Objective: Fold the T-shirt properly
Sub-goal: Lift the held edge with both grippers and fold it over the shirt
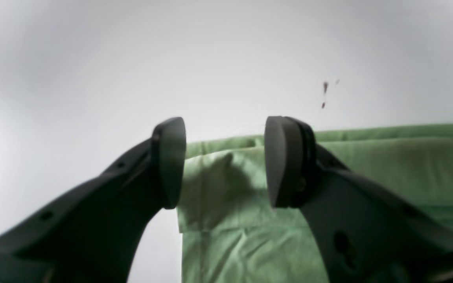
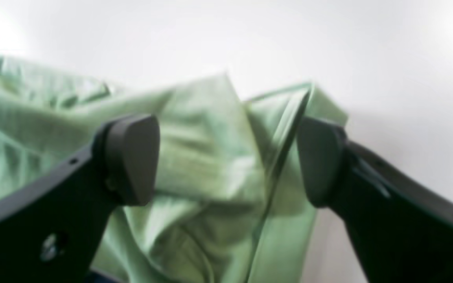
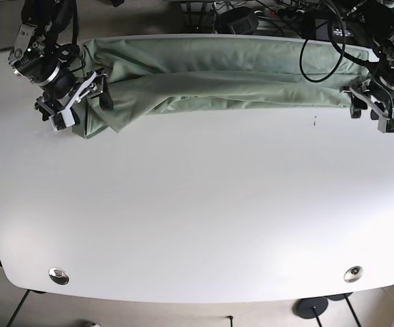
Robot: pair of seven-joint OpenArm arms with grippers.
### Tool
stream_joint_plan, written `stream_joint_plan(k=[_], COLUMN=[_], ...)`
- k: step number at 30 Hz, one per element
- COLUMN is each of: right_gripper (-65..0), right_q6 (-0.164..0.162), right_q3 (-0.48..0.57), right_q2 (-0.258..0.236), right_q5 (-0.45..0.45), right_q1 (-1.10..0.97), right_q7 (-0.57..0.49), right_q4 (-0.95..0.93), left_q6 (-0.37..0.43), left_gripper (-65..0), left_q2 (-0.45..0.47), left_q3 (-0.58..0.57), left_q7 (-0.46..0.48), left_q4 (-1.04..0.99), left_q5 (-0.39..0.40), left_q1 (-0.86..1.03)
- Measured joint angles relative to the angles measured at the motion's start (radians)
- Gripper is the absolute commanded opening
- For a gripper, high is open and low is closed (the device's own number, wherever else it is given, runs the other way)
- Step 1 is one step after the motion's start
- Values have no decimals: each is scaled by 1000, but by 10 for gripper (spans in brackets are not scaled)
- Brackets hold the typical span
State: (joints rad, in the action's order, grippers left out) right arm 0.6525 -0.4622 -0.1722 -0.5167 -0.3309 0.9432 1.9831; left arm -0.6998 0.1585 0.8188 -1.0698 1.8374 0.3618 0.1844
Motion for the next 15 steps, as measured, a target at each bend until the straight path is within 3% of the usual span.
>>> stream_joint_plan(k=[2, 3, 5, 7, 8, 10, 15], right_gripper=[-159, -228, -350, -466, -518, -518, -503], right_q6=[-5, -3, 3, 3, 3, 3, 24], right_q3=[54, 74, 74, 73, 72, 72, 65], right_q2=[0, 24, 57, 81, 96, 105, 67], right_q5=[22, 52, 111, 183, 227, 249, 220], right_q1=[8, 8, 3, 5, 3, 4, 100], right_q7=[-6, -4, -3, -8, -43, -119, -270], right_q4=[-28, -58, -85, -129, -161, -206, -406], left_q6=[2, 3, -1, 0, 0, 0, 0], left_gripper=[-351, -351, -354, -414, -478, -524, -525], left_q2=[-9, -37, -82, -104, -114, -108, -70], left_q3=[-40, -68, -72, -56, -31, -11, -14], left_q7=[-8, -6, 1, -2, 1, 20, 24], left_q4=[-2, -5, -14, -35, -65, -117, -225], left_q5=[-51, -116, -164, -239, -248, -240, -246], left_q1=[23, 37, 50, 56, 55, 51, -61])
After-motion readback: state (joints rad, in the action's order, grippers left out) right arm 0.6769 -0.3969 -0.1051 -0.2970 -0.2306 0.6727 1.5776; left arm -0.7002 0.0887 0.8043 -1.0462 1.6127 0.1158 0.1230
